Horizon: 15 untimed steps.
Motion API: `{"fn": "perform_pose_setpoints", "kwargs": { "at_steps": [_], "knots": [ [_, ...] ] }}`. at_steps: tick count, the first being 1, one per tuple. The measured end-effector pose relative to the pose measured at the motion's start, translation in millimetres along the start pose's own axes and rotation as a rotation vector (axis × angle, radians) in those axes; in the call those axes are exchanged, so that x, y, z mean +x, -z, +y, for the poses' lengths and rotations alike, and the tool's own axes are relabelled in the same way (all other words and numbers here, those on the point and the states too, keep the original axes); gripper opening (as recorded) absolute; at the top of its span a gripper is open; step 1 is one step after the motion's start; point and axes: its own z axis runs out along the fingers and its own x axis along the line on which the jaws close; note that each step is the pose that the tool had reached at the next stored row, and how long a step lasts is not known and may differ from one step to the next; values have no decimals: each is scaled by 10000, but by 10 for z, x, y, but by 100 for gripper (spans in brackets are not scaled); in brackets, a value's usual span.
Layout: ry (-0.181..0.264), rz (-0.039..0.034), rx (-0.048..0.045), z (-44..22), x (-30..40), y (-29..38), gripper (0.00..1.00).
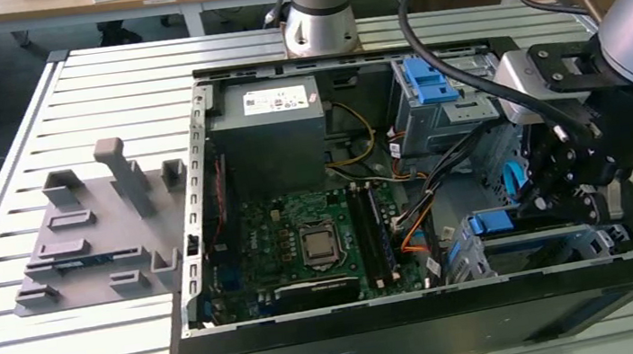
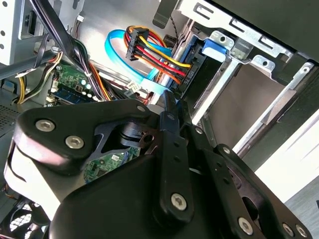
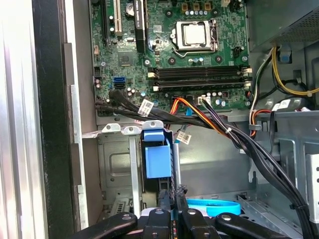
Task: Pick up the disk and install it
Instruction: 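Insert the second disk wire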
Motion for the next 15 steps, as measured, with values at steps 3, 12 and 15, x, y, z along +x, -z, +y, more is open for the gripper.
{"fn": "perform_pose_setpoints", "kwargs": {
  "at_steps": [3,12,15],
  "knots": [
    [0,5,0,-1,7,-14,16],
    [0,-2,1,-1,11,-24,17],
    [0,0,0,-1,11,-20,24]
  ]
}}
